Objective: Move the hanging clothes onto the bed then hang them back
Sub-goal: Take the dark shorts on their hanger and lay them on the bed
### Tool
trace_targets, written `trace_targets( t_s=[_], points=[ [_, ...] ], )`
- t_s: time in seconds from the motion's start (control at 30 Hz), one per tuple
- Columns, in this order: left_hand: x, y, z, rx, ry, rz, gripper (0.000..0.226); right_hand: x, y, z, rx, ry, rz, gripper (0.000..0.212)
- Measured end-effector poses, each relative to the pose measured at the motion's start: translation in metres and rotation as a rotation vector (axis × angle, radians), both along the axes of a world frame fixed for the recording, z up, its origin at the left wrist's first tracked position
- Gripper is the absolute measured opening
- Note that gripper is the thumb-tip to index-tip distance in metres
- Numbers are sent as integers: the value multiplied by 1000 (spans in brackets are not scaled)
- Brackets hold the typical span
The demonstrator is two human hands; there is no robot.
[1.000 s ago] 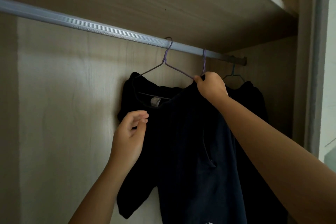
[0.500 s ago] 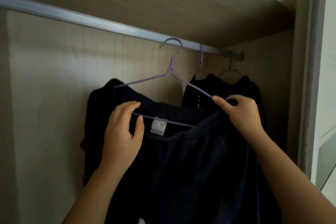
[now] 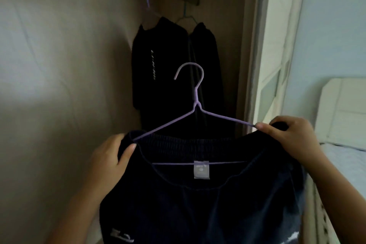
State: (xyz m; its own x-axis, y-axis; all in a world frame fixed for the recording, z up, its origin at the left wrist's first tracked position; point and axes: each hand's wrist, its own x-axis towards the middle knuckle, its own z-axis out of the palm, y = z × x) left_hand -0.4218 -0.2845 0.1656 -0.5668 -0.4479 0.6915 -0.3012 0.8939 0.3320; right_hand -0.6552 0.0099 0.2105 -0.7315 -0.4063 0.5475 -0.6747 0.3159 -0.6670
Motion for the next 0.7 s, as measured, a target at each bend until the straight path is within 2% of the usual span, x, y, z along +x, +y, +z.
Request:
trace_targets(
  t_s=[0.1, 0.2, 0.3, 0.37, 0.57, 0.7],
  points=[
    [-27, 20, -23, 24, -43, -77, 47, 0, 43, -31, 33, -63, -92, 32],
    [-53, 49, -50, 122, -128, -208, 18, 9, 87, -60, 76, -150, -175, 17],
    [-76, 72, -84, 190, -225, -358, 29, 26, 126, -89, 130, -234, -275, 33],
    [-92, 88, -110, 213, -296, -447, 34, 39, 150, -111, 178, -301, -362, 29],
    [-123, 131, -187, 262, -581, -691, 15, 103, 209, -177, 290, -542, -633, 27],
    [-142, 168, -218, 279, -737, -867, 26, 156, 233, -214, 273, -685, -844, 26]
  ],
)
